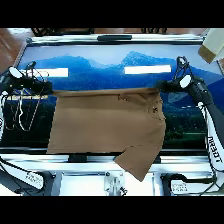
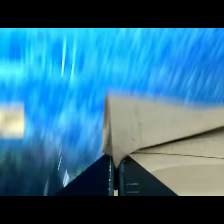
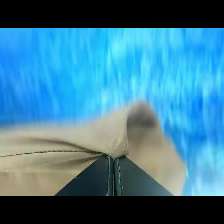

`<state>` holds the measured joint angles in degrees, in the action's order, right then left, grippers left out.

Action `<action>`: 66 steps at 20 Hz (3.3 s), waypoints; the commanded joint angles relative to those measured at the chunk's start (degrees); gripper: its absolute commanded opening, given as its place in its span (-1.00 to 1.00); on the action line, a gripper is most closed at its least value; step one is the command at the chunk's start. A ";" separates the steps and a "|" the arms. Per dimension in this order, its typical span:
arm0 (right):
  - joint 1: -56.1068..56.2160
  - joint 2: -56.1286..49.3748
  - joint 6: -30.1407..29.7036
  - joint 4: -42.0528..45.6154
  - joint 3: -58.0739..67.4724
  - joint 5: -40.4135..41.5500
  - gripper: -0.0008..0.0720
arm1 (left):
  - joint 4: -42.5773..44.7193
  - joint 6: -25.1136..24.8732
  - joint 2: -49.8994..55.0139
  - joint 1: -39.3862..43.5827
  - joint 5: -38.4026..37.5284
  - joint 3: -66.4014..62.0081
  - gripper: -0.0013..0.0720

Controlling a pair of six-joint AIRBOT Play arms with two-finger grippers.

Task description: Fold the shirts.

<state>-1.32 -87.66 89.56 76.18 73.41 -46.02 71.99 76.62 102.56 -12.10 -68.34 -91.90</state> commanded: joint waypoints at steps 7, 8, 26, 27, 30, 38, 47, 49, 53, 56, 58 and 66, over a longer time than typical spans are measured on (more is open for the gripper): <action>1.55 2.23 4.26 9.09 -5.35 -26.60 -0.82 | 6.03 0.61 -0.61 -0.37 -19.87 4.76 -0.86; 1.55 2.23 4.68 8.17 -6.60 -25.66 -0.82 | 6.03 1.05 -0.61 -0.37 -20.22 5.62 -0.86; -3.74 14.53 -2.82 13.73 -3.93 -43.82 0.39 | 5.22 12.59 -13.46 -2.67 -29.03 9.51 0.52; -6.08 17.38 -4.11 13.75 -5.42 -45.57 0.39 | 5.22 11.02 -17.27 -2.75 -27.78 14.14 0.52; -14.67 28.20 -7.30 12.85 -14.62 -46.38 0.39 | 5.18 6.69 -28.87 -4.55 -23.19 32.70 0.52; -19.52 40.19 -9.75 -5.95 -23.91 -42.21 0.39 | -0.98 -5.86 -37.53 -20.20 -13.75 53.55 0.55; -19.54 40.19 -10.12 -6.73 -23.91 -37.31 0.39 | -5.27 -11.45 -30.25 -22.86 -7.06 56.72 0.55; -19.54 40.19 -10.12 -6.73 -23.89 -37.46 0.39 | -6.97 -11.45 -28.02 -22.75 -7.17 56.74 0.55; -19.54 40.19 -10.10 -6.84 -23.91 -37.51 0.39 | -7.56 -11.45 -26.14 -18.95 -6.36 56.78 0.53; -19.54 40.19 -10.12 -6.64 -23.91 -38.25 0.39 | -9.88 -11.45 -25.94 -15.43 -5.11 56.78 -0.19; -19.56 40.19 -10.23 -5.95 -24.74 -39.56 0.39 | -11.54 -11.47 -25.97 -14.64 -5.31 56.78 -0.86; -19.52 40.61 -13.35 -10.08 -49.59 -36.00 0.39 | -12.50 -11.67 -27.76 -14.67 -5.66 56.72 -0.86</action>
<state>-20.86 -47.11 76.77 67.85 31.09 -85.36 60.12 65.04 75.53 -26.83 -73.30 -35.11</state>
